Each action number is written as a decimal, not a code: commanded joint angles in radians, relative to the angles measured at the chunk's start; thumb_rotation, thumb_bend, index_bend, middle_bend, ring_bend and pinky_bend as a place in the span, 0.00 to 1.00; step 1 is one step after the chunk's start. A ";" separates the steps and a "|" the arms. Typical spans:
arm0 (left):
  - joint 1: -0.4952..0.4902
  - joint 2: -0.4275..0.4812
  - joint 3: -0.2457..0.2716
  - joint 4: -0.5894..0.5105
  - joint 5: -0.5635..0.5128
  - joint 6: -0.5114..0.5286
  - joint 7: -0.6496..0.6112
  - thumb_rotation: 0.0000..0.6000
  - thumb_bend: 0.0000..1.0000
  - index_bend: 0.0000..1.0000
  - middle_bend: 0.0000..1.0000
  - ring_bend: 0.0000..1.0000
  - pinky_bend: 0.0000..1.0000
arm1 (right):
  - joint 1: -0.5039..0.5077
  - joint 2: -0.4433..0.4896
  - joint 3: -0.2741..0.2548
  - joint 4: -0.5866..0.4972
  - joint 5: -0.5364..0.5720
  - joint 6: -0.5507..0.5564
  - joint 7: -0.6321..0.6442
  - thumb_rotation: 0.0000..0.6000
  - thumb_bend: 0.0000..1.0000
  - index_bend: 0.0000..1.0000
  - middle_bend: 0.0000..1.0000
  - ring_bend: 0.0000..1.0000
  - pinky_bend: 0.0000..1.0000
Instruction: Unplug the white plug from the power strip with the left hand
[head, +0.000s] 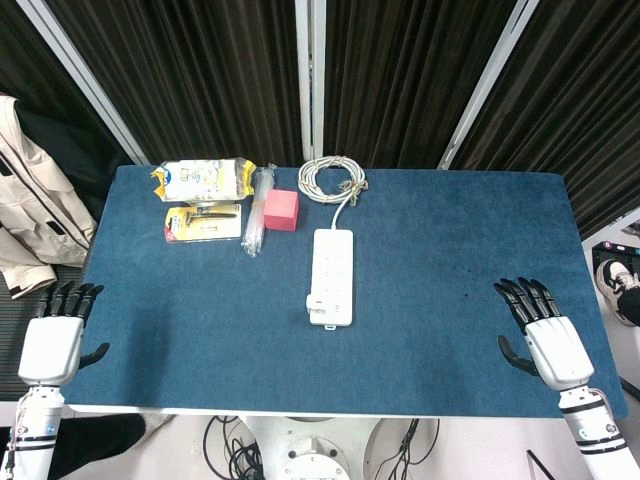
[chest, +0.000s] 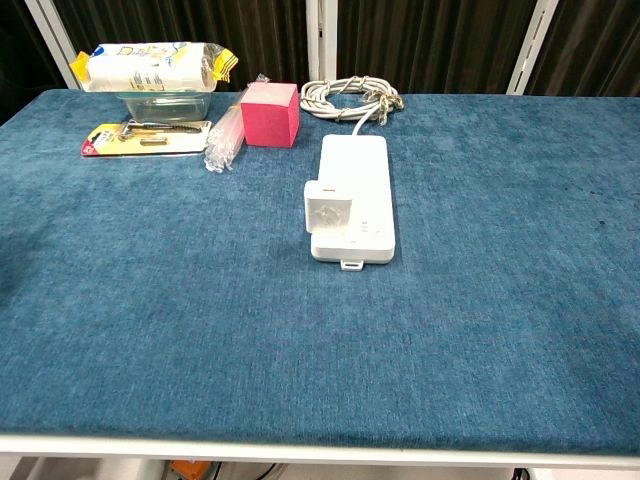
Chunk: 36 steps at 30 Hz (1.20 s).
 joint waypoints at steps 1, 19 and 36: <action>-0.004 0.000 -0.002 -0.003 -0.007 -0.009 -0.003 1.00 0.13 0.16 0.15 0.07 0.07 | 0.014 -0.003 0.006 -0.003 0.008 -0.019 -0.006 1.00 0.36 0.00 0.08 0.00 0.00; -0.198 -0.076 -0.043 -0.017 0.088 -0.227 -0.161 1.00 0.13 0.17 0.15 0.07 0.10 | 0.424 -0.095 0.131 0.061 0.111 -0.549 -0.088 1.00 0.37 0.00 0.05 0.00 0.00; -0.591 -0.412 -0.165 0.262 0.034 -0.599 -0.403 1.00 0.13 0.21 0.18 0.09 0.21 | 0.719 -0.345 0.178 0.358 0.324 -0.829 -0.273 1.00 0.38 0.00 0.09 0.00 0.00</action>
